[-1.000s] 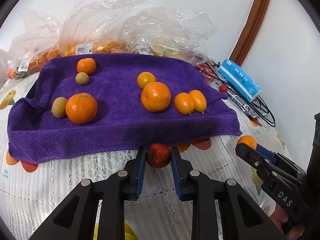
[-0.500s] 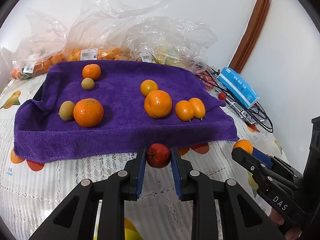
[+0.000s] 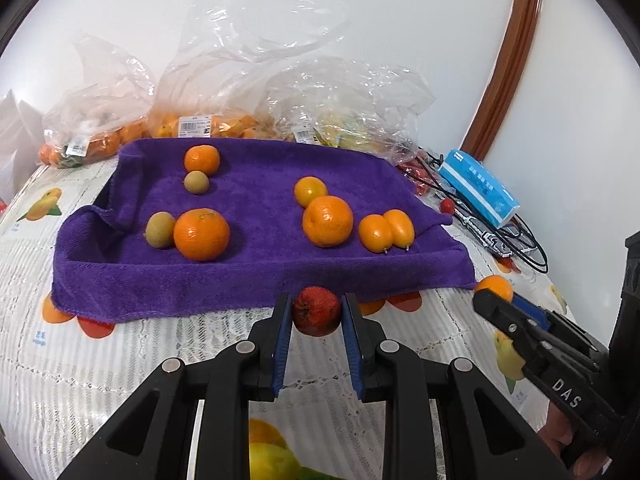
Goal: Organize fruits
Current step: 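Carry the orange and red fruit over the purple towel with both tools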
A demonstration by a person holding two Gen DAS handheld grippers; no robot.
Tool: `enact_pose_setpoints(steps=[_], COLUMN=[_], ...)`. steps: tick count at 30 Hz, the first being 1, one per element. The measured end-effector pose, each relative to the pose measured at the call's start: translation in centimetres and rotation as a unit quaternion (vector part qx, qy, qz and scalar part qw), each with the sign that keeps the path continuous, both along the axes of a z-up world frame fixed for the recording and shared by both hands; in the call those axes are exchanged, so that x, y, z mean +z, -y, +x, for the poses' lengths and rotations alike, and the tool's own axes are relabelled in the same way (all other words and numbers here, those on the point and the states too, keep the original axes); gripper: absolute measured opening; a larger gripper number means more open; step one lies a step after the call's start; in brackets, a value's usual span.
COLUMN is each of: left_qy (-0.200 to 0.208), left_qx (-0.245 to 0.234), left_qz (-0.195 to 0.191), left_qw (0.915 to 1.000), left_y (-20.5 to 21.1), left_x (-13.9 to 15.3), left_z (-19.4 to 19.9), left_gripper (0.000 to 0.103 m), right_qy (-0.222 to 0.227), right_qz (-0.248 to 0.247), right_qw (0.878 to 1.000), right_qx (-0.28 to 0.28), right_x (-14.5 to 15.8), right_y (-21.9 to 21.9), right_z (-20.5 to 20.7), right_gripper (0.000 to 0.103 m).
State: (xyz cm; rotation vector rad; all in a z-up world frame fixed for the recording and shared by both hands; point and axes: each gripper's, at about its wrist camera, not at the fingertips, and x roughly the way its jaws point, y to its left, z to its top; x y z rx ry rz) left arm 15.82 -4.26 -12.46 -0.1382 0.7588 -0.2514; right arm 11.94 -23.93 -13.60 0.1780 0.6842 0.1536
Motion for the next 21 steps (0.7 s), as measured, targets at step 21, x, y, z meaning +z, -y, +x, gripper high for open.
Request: enact_pose_setpoints(steps=[21], left_qy=[-0.018], left_qx=[0.055], left_qz=[0.004], left_qw=[0.9983], left_y=[-5.0], left_x=[-0.4], left_z=[-3.2], left_gripper=[0.024], right_qy=[0.000], right_qz=[0.029], right_qw=[0.999], right_qx=[0.042], right_x=[1.2], right_y=[-2.5], right_z=[-1.2], right_gripper=[0.035])
